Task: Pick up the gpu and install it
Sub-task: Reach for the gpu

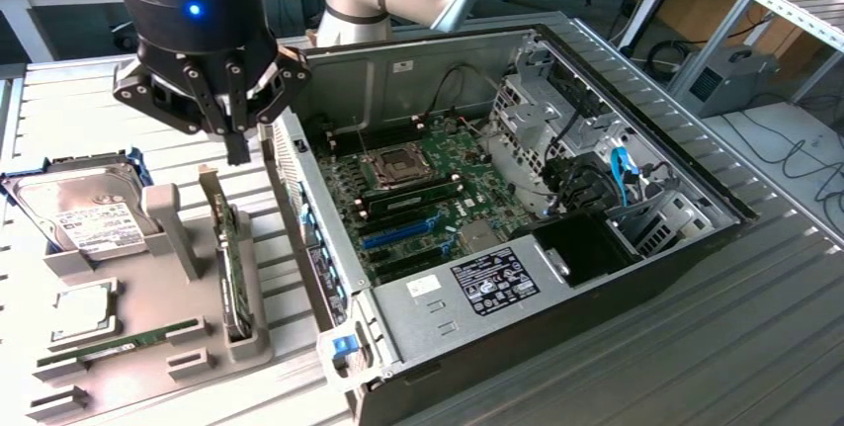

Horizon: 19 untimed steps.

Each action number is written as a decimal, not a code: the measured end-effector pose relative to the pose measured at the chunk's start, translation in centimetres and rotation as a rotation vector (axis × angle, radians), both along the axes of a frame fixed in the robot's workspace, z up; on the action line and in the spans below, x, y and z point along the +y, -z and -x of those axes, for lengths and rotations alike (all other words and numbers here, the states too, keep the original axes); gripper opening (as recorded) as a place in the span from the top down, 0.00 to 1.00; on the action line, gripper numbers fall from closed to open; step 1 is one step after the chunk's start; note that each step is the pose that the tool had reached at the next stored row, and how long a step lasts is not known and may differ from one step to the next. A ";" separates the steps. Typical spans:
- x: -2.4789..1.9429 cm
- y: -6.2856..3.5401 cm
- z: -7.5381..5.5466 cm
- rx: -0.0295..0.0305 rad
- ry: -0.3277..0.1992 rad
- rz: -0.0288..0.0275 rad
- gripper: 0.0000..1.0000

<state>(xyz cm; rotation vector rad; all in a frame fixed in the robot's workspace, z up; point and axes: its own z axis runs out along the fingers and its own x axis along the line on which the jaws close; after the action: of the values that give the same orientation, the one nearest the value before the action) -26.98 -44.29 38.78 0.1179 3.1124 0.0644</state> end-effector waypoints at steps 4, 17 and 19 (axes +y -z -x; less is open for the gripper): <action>-0.14 0.03 0.0 0.0000 0.000 0.0008 0.89; -0.69 0.15 0.0 0.0001 0.000 0.0023 0.89; -0.77 0.16 0.0 0.0001 0.000 0.0025 0.89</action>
<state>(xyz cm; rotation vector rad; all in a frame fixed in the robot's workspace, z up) -26.98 -45.06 38.62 0.1179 3.1125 0.0605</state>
